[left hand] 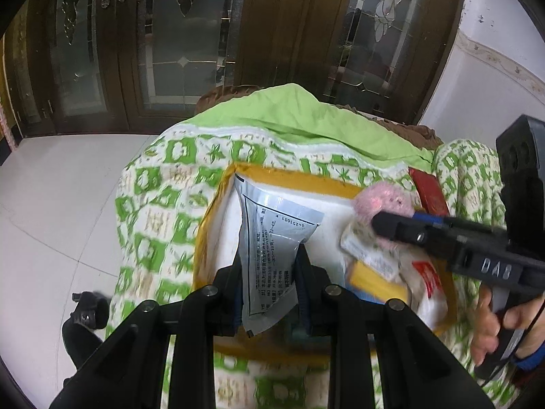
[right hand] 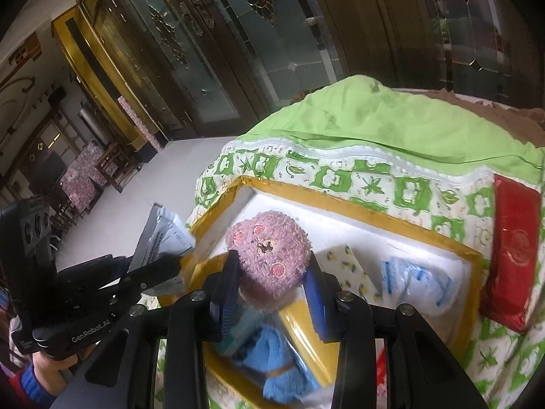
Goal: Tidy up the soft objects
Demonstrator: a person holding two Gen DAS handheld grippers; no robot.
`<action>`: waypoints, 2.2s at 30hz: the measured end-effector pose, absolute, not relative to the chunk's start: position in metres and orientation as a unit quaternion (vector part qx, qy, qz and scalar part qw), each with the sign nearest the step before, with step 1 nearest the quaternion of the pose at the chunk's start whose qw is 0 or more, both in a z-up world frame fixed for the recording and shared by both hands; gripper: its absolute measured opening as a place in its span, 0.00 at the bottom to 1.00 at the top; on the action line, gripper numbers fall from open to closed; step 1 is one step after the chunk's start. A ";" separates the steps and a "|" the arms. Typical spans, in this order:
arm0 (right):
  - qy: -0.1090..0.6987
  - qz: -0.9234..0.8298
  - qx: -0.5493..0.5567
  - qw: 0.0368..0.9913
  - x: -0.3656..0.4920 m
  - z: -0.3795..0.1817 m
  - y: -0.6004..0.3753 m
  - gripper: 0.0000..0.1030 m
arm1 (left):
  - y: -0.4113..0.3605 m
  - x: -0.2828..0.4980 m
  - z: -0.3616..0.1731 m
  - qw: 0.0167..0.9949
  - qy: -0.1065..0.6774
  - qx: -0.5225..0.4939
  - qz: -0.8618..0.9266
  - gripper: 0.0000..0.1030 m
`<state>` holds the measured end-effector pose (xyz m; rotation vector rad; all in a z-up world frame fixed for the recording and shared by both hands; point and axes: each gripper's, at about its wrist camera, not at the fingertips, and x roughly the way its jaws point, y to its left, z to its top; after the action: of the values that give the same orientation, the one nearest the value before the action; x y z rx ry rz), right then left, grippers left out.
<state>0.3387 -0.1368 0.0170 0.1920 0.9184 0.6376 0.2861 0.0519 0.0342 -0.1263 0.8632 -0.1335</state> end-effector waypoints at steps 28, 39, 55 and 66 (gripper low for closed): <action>0.482 0.281 0.110 0.823 0.397 -0.032 -0.114 0.38 | 0.045 0.350 -0.019 0.881 0.464 -0.066 -0.065 0.24; 0.487 0.286 0.099 0.819 0.395 -0.041 -0.101 0.39 | 0.041 0.346 -0.026 0.881 0.466 -0.053 -0.061 0.24; 0.484 0.287 0.144 0.814 0.397 -0.035 -0.112 0.50 | 0.034 0.333 -0.018 0.885 0.460 -0.043 -0.057 0.54; 0.449 0.283 0.227 0.816 0.356 -0.002 -0.148 0.79 | 0.039 0.291 0.015 0.905 0.421 -0.049 -0.029 0.86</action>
<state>0.3563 -0.1476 -0.0021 0.4844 0.9583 0.6039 0.2906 0.0389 0.0155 -0.1020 0.8687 -0.0597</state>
